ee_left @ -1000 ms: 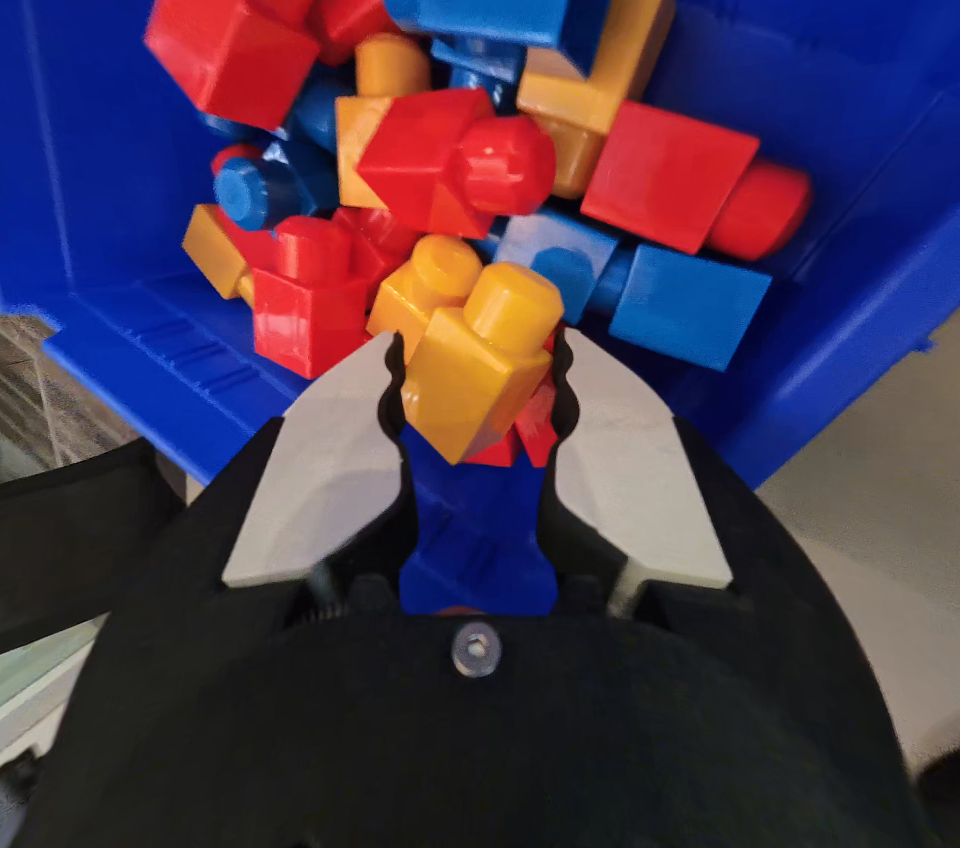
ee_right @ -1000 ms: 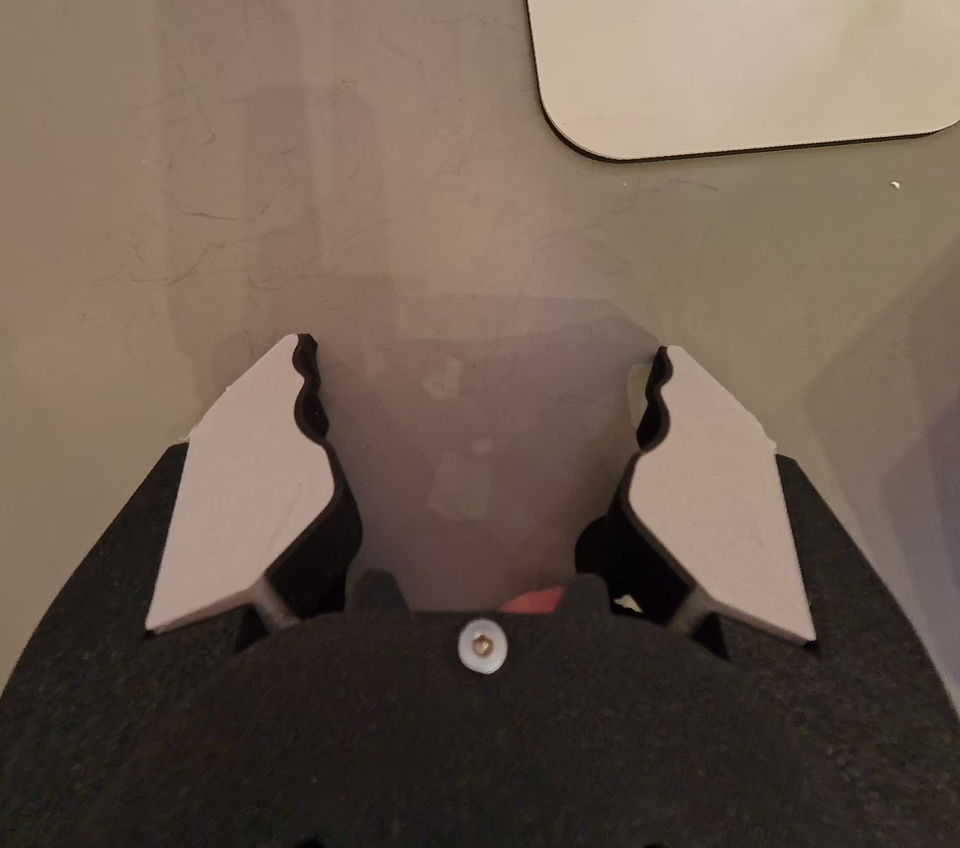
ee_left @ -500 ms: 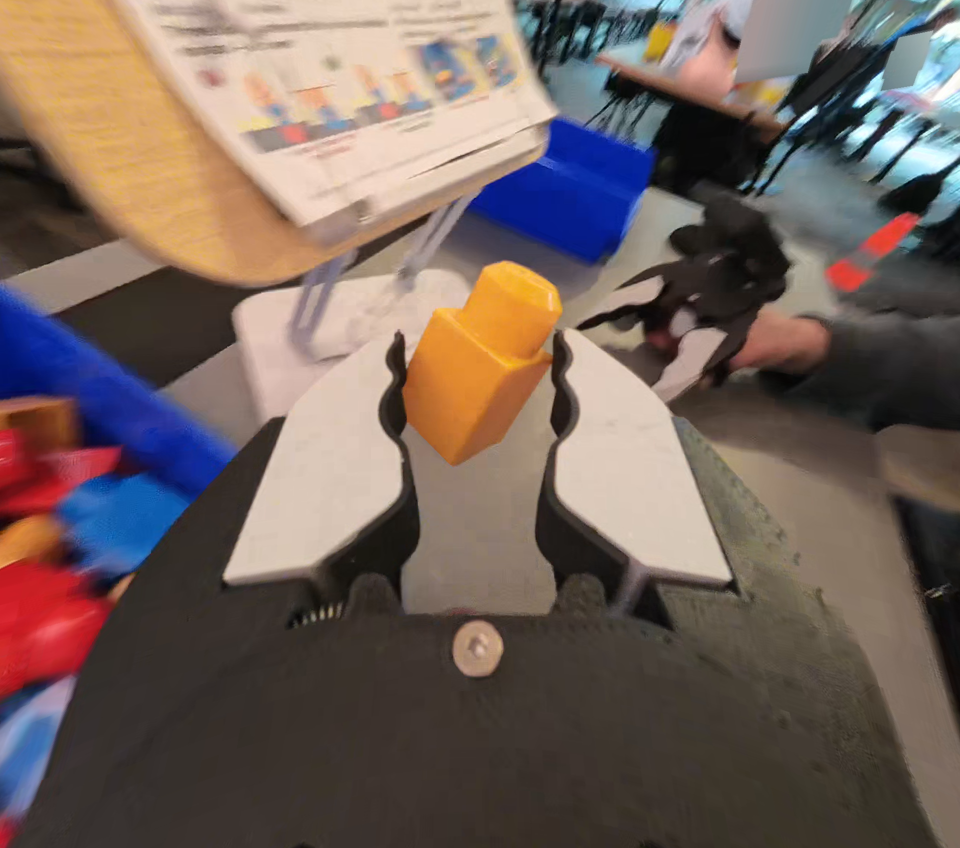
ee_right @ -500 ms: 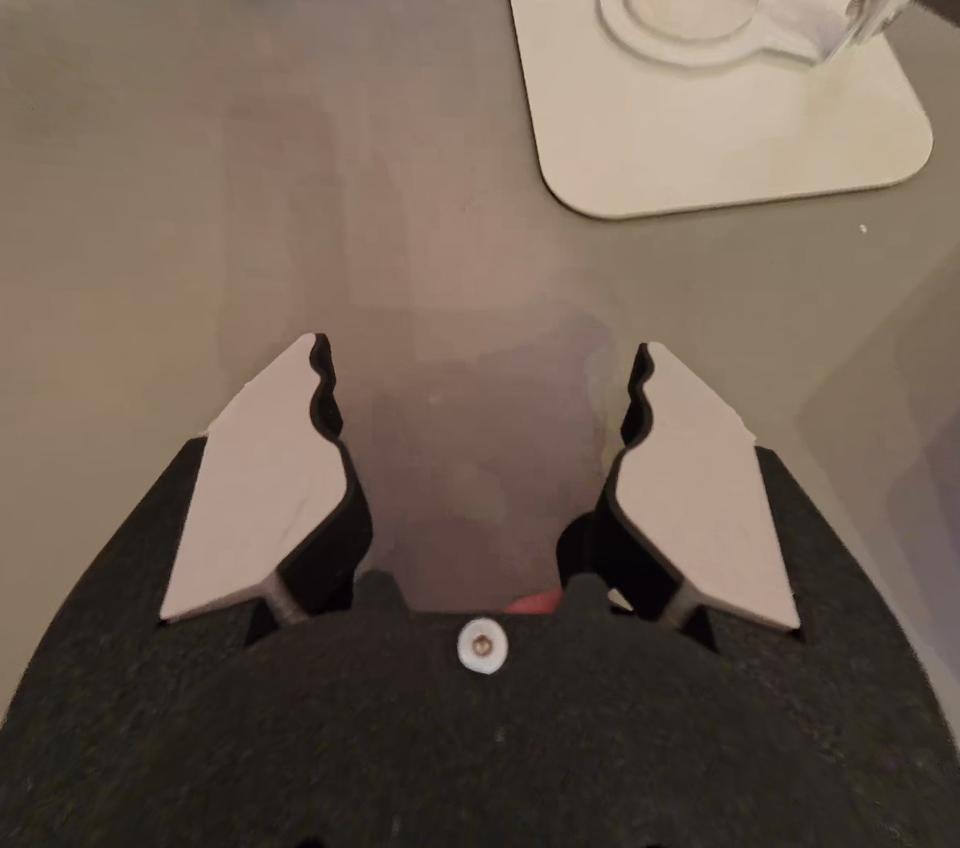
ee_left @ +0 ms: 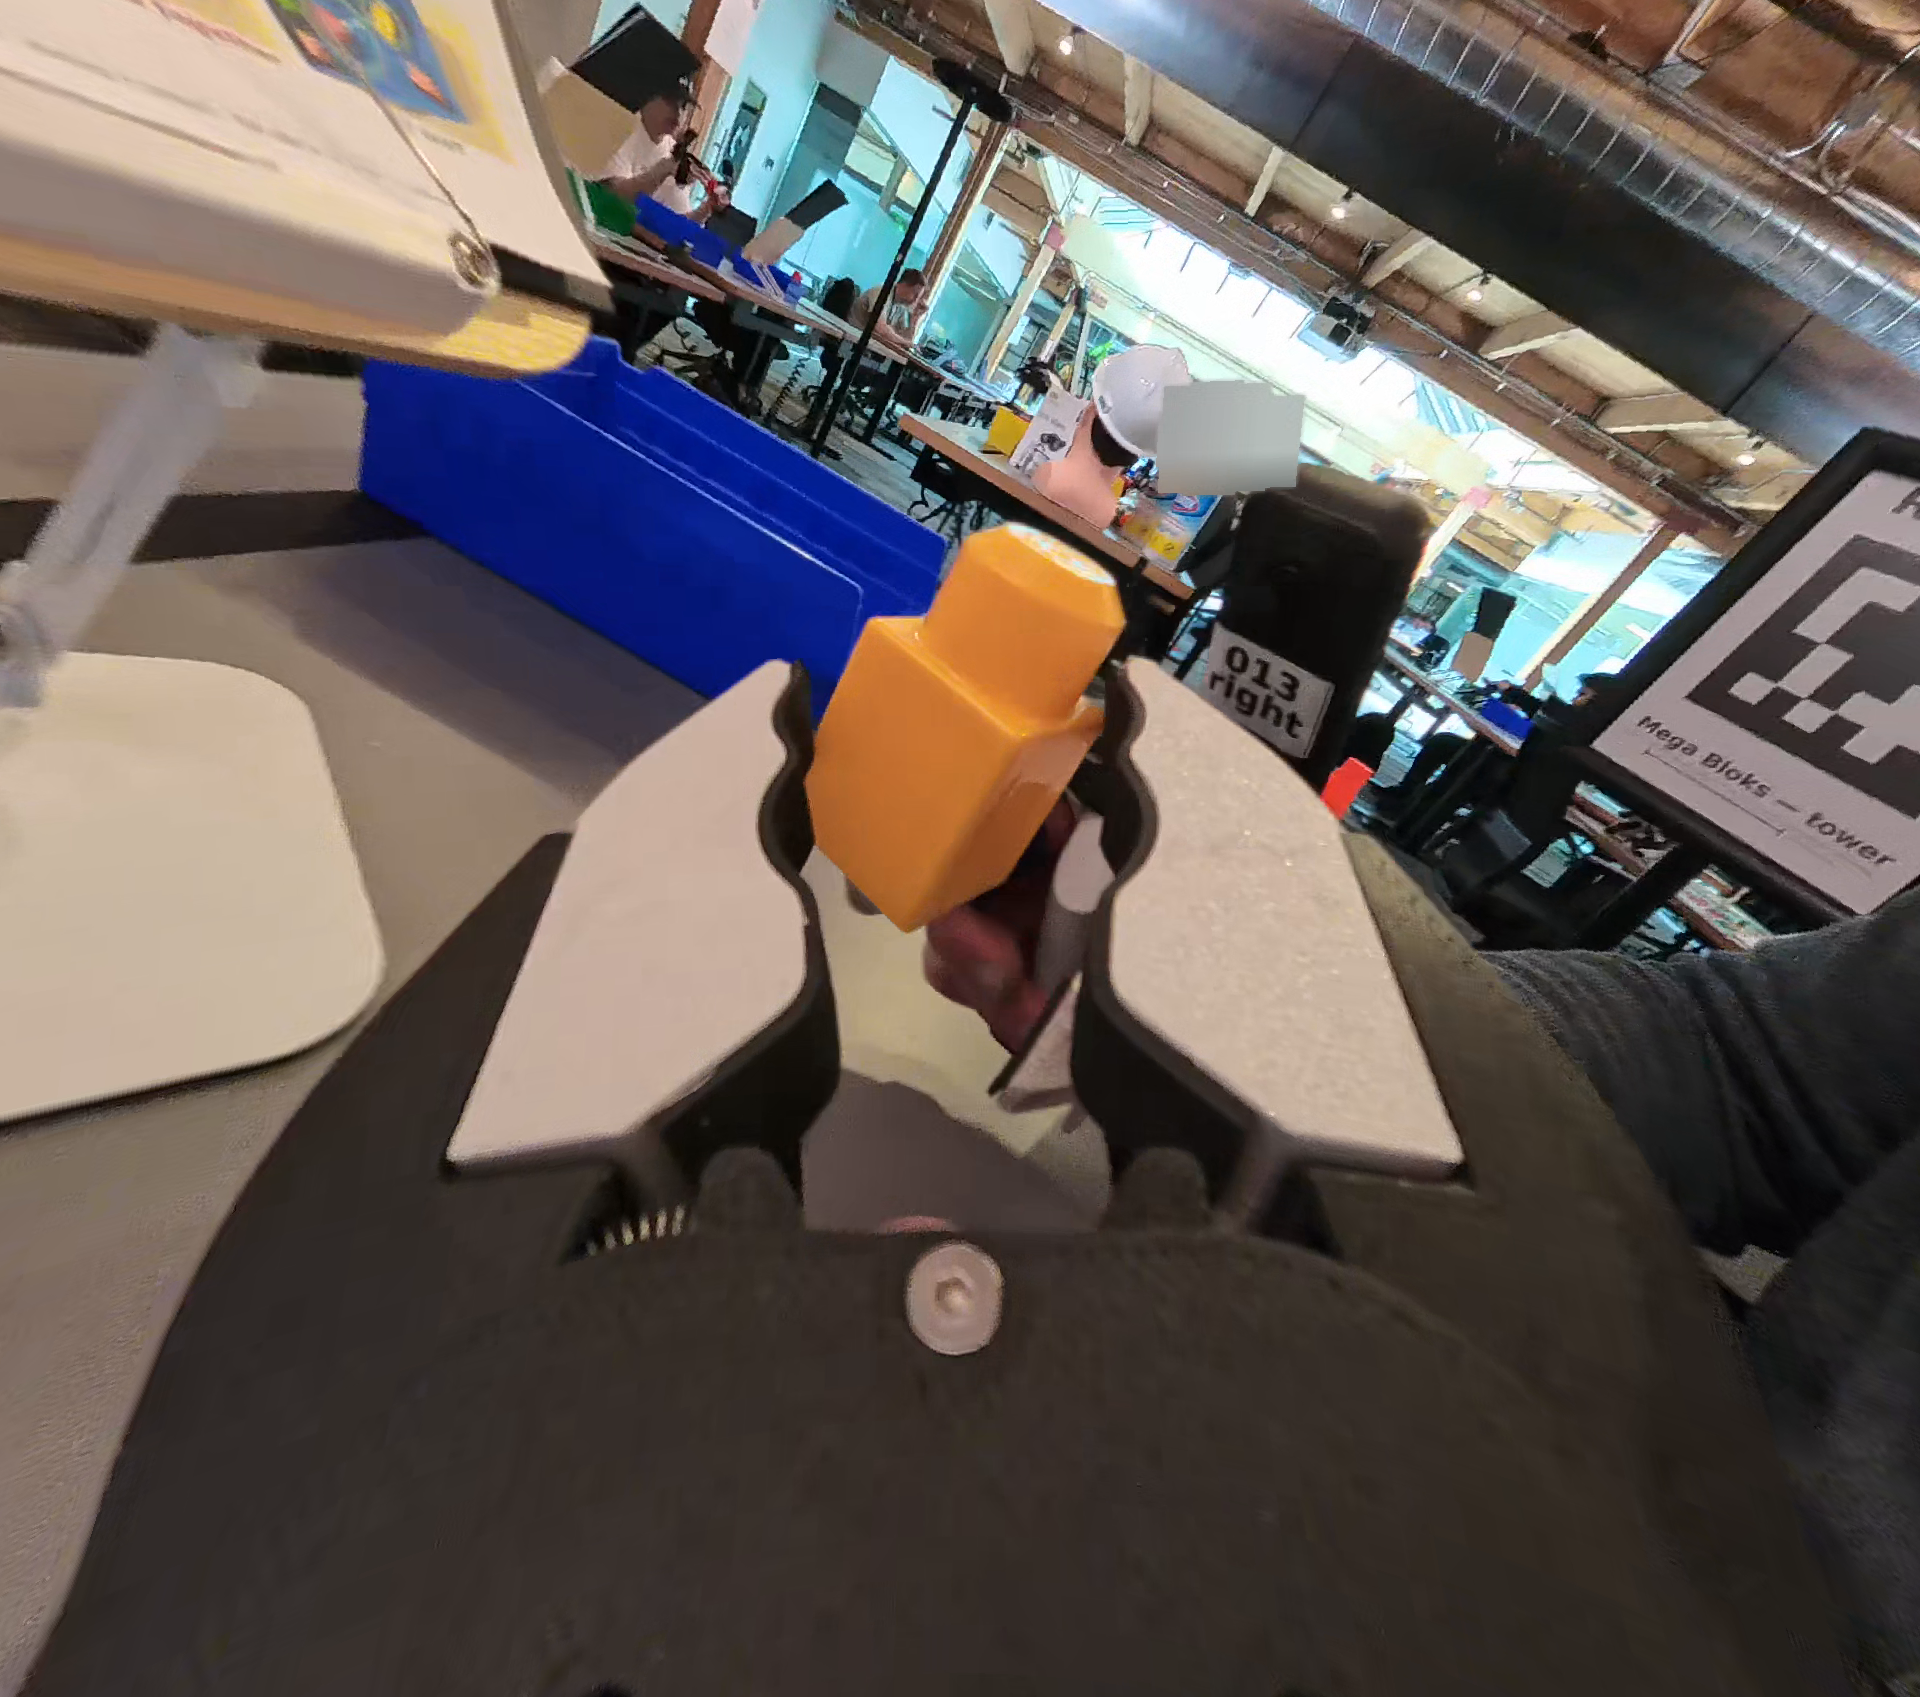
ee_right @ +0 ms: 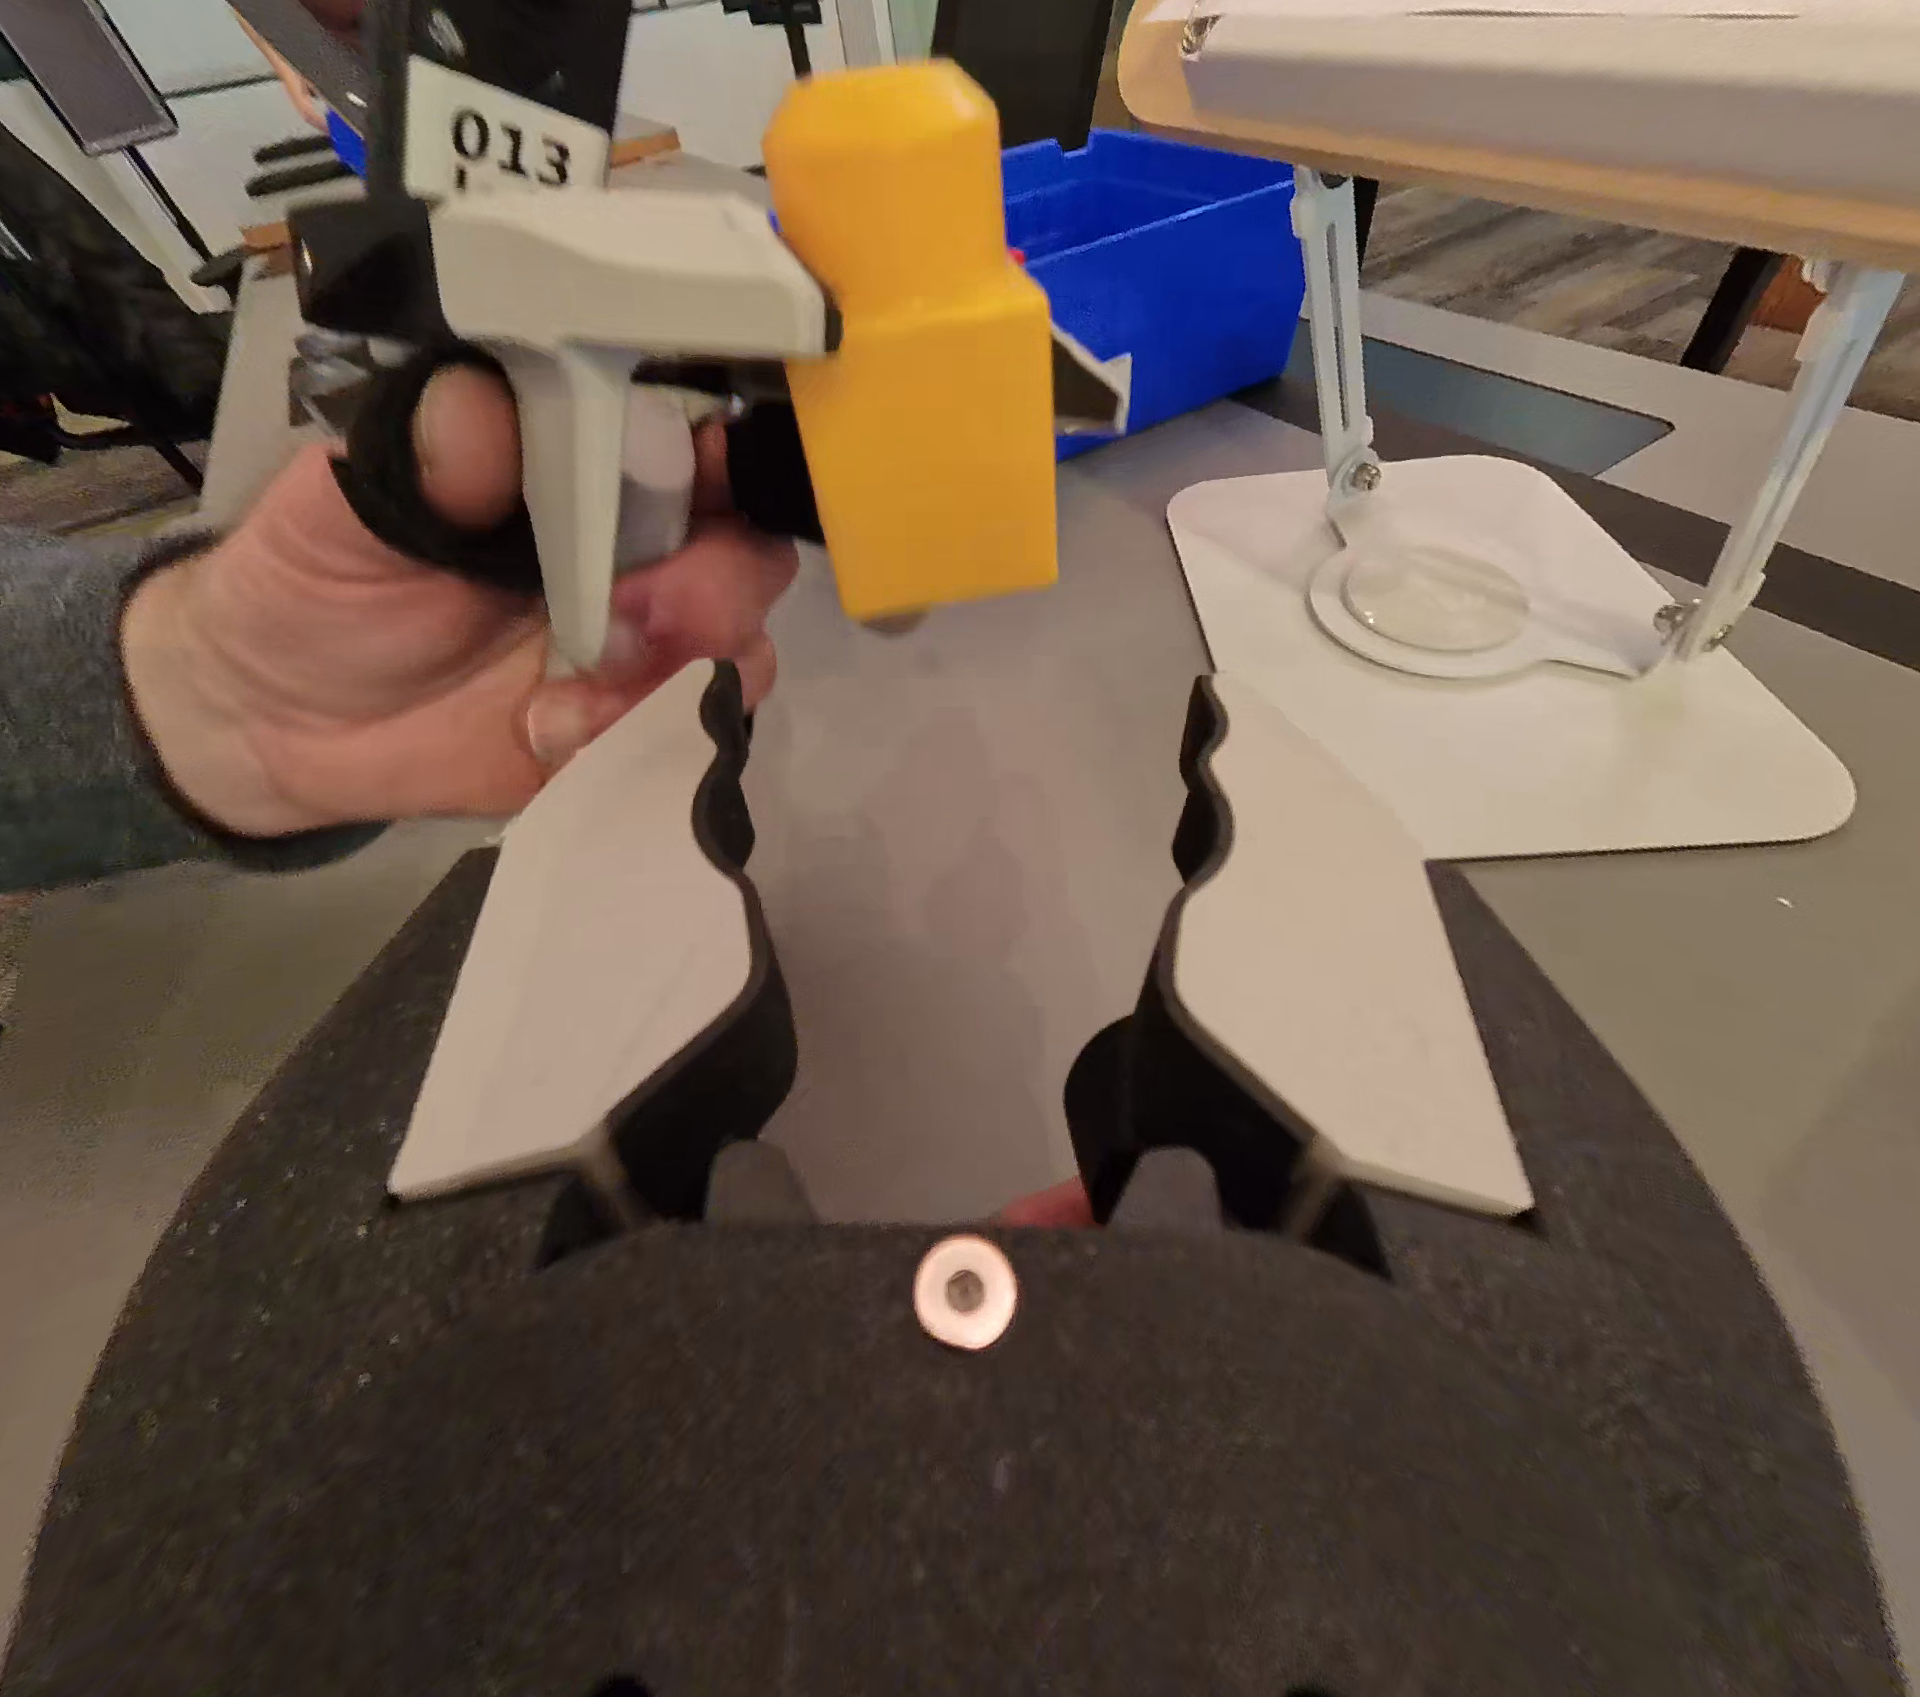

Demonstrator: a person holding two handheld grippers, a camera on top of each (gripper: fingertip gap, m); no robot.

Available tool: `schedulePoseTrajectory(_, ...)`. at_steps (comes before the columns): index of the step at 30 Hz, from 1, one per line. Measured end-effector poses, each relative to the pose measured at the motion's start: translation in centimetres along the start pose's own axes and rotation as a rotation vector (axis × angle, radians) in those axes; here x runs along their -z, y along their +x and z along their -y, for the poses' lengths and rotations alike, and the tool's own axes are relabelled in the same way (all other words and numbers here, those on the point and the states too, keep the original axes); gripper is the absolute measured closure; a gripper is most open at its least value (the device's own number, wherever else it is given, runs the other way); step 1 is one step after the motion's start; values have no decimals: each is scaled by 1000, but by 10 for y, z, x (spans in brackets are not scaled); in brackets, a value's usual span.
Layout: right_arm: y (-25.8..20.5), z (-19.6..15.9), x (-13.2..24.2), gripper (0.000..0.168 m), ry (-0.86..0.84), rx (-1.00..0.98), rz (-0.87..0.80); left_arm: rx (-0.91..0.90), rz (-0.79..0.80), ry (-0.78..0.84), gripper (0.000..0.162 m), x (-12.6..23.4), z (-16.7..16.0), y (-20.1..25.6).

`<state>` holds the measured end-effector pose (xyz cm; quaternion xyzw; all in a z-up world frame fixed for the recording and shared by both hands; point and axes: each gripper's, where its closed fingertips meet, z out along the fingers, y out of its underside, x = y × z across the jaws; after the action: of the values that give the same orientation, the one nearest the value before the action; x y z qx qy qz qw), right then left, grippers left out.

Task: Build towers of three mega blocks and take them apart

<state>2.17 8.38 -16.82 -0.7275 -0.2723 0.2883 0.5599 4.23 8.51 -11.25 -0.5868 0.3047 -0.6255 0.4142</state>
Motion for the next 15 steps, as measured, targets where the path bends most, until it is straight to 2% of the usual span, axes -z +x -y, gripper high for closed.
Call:
schedulePoseTrajectory(11, -3, 19, 12, 130, 94, 44, 15, 50, -40, 0, 109, -14, -19, 11)
schedulePoseTrajectory(15, -4, 16, 11, 131, 76, 64, 13, 54, -45, -3, 109, -13, -21, 10)
